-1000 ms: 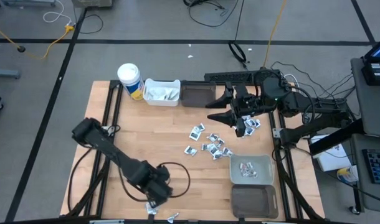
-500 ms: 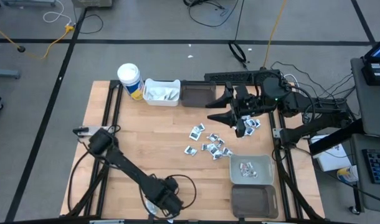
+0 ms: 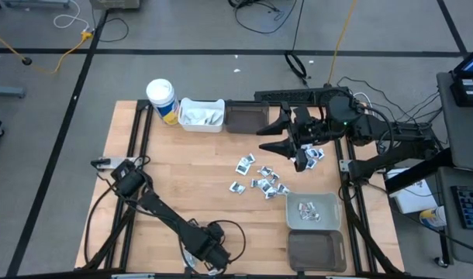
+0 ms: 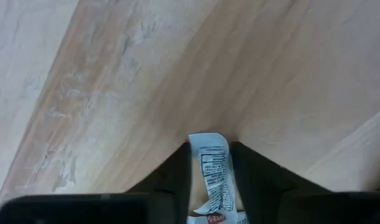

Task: Pick & Place First Aid Supplies
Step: Put the orange ointment pack into the gray bin

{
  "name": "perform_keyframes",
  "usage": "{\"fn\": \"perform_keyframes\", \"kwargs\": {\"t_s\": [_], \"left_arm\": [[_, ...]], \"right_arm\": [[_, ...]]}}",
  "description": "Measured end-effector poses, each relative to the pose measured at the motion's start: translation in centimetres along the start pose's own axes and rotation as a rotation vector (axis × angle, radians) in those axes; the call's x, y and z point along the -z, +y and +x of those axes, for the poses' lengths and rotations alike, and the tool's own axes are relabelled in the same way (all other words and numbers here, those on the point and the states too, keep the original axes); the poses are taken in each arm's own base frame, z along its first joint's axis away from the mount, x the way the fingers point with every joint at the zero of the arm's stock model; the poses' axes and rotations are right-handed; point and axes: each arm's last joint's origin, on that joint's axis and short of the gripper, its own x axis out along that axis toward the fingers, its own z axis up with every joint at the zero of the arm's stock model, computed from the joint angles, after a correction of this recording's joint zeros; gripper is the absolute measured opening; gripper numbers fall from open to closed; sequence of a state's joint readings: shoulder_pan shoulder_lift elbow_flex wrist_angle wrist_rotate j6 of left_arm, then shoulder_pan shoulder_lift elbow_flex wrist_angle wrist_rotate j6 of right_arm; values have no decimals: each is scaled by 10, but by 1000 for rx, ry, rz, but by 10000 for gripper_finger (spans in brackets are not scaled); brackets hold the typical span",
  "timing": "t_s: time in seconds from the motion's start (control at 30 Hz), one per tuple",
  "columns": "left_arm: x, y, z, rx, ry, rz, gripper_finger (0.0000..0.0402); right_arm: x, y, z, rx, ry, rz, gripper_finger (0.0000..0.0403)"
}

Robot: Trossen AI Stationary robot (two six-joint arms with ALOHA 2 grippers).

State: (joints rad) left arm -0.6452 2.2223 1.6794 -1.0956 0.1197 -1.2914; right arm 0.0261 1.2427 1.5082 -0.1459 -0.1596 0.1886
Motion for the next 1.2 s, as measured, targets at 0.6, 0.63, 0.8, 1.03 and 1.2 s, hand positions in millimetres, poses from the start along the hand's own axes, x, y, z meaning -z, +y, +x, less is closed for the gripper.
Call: {"fn": "perform_keyframes", "kwargs": {"t_s": [0.6, 0.63, 0.8, 1.03, 1.2], "left_arm": [[-16, 61, -91, -90, -135, 262, 2], [-18, 68, -103, -77, -155, 288, 2], [-21, 106, -153, -57, -301, 373, 1], [-15, 171, -220, -10, -551, 429, 1], [-4, 214, -254, 55, -701, 444, 1]], "right_arm": [[-2, 1, -2, -5, -7, -34, 180], [-2, 1, -3, -6, -9, -35, 180], [-3, 2, -4, -6, -14, -19, 180], [-4, 2, -4, -6, -18, -20, 180], [-4, 2, -4, -5, -20, -21, 180]]}}
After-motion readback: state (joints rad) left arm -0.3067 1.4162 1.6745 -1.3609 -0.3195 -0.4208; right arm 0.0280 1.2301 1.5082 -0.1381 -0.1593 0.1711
